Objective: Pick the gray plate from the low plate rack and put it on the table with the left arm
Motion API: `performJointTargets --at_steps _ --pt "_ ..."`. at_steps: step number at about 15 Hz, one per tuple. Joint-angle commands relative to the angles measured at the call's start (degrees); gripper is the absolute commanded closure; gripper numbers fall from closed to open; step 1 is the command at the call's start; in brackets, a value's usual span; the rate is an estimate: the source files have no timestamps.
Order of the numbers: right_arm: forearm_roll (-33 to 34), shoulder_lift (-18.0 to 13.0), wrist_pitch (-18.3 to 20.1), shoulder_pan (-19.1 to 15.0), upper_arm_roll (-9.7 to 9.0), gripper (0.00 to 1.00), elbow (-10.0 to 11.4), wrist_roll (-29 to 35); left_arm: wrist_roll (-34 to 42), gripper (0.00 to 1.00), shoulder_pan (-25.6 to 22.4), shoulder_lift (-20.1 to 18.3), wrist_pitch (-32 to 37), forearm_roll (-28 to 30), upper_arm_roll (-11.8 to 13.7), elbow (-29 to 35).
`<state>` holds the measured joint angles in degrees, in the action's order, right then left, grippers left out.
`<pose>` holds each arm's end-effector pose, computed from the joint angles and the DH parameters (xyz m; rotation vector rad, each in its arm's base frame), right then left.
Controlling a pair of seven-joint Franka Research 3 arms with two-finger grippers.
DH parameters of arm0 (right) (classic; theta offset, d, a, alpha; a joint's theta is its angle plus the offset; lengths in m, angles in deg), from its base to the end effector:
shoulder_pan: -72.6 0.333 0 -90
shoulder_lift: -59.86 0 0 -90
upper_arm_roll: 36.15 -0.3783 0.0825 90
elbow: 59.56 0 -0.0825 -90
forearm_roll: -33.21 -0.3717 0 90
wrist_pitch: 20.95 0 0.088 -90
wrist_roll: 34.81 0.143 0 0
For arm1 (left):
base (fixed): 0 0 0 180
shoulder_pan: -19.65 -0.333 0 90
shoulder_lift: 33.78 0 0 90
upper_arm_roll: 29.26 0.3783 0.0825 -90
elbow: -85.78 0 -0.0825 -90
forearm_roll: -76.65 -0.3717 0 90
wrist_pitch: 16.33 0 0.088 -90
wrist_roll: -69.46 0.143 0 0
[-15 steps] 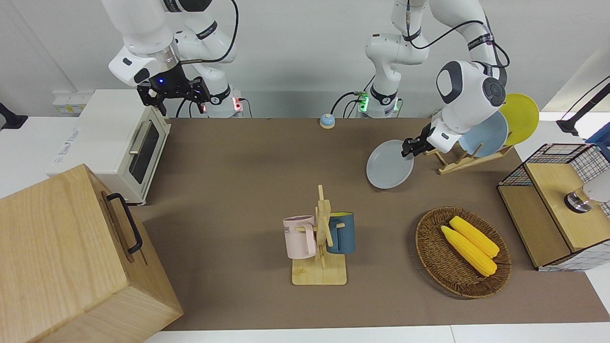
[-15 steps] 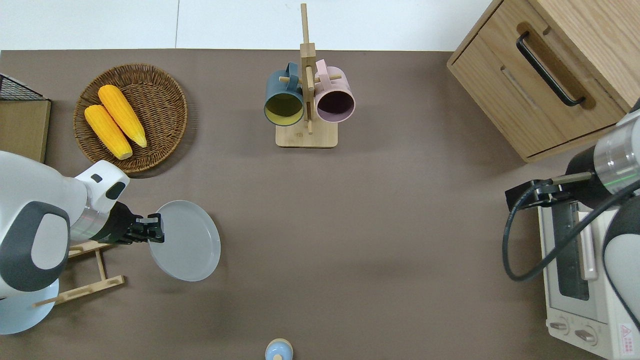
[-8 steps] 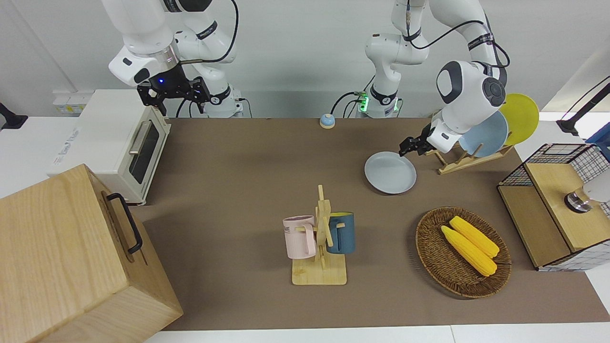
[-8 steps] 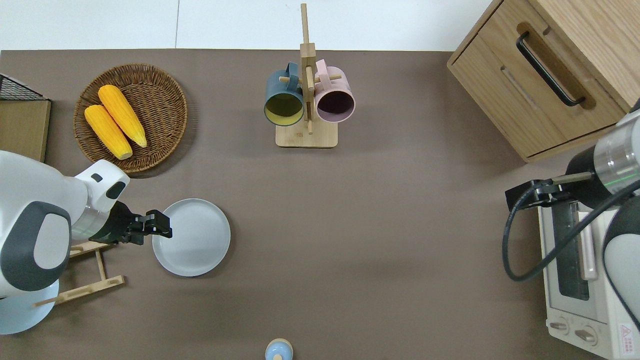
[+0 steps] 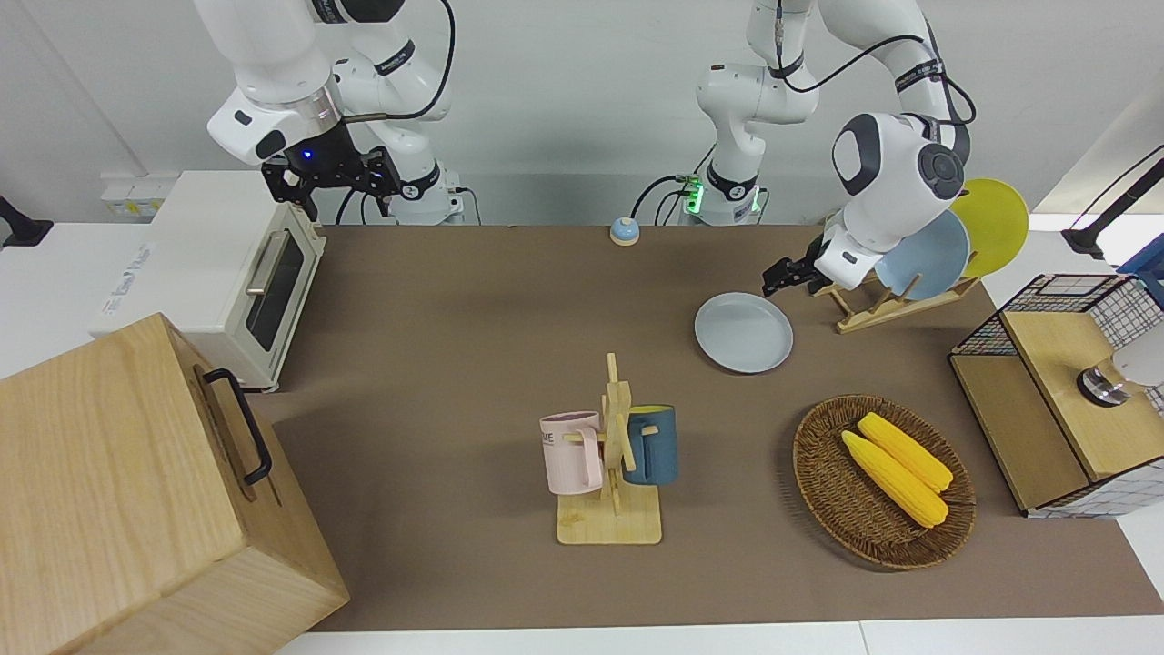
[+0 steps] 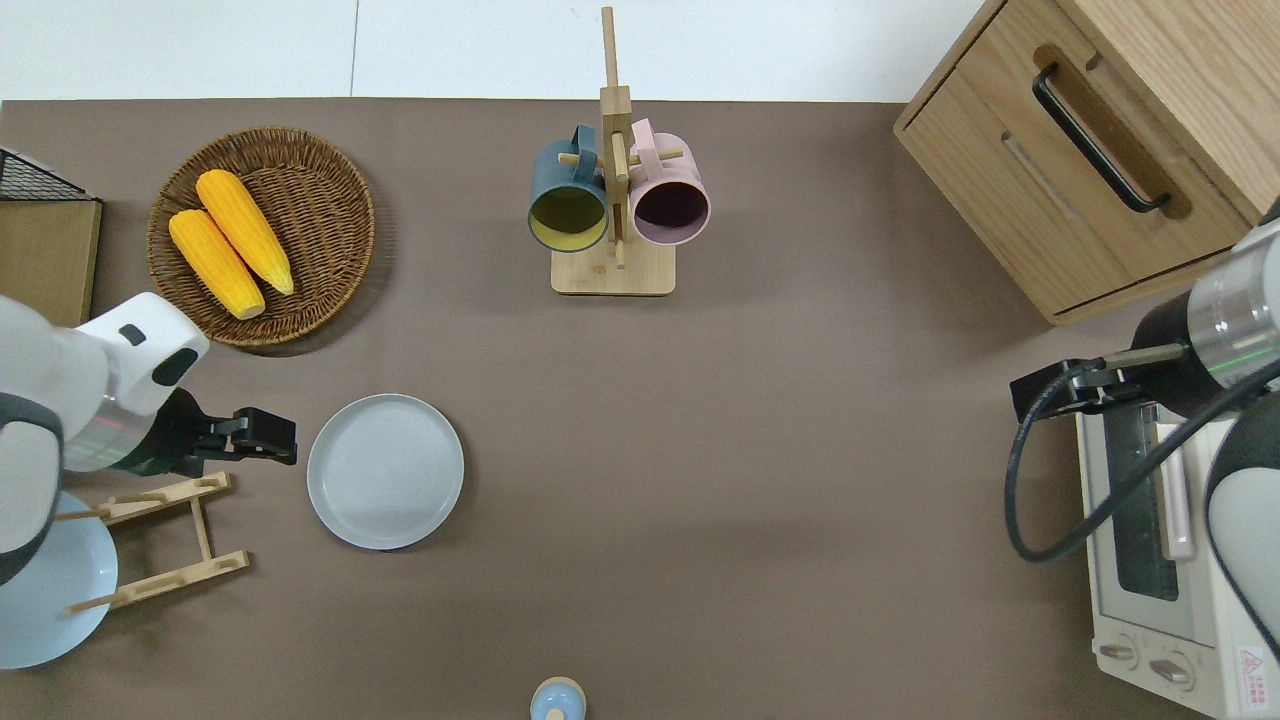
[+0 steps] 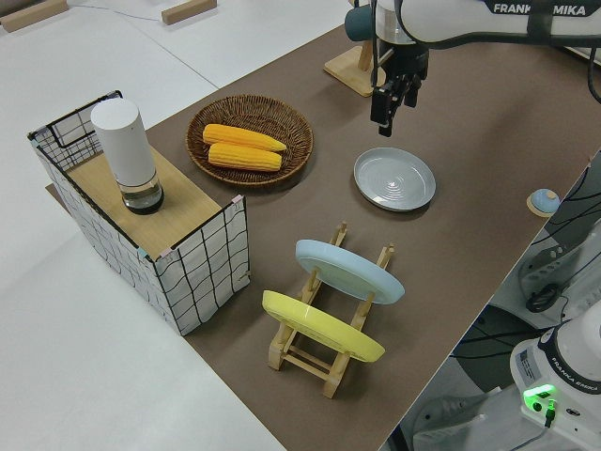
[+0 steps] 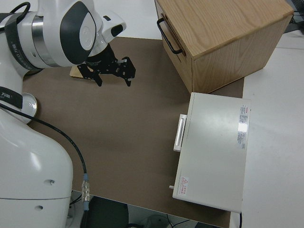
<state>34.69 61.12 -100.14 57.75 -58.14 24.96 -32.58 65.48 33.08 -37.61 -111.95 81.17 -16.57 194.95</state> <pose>0.5227 0.0586 0.6677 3.1075 0.1285 -0.1738 0.5002 -0.0142 0.5411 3.0431 0.1055 -0.2672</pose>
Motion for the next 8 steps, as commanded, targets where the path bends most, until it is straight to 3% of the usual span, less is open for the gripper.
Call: performJointTargets --at_steps 1,3,8 --pt "0.3 -0.1 0.6 -1.3 -1.21 0.017 -0.4 0.7 -0.3 0.01 0.9 -0.7 6.0 -4.8 0.5 -7.5" --pt "0.4 -0.1 0.6 -1.3 -1.13 0.017 -0.4 0.7 0.0 0.01 0.8 -0.7 8.2 -5.3 0.5 -11.4" --pt "0.3 -0.1 0.6 -1.3 -1.21 0.017 -0.3 0.7 0.0 0.01 0.5 -0.5 7.8 -7.3 -1.6 -13.5"
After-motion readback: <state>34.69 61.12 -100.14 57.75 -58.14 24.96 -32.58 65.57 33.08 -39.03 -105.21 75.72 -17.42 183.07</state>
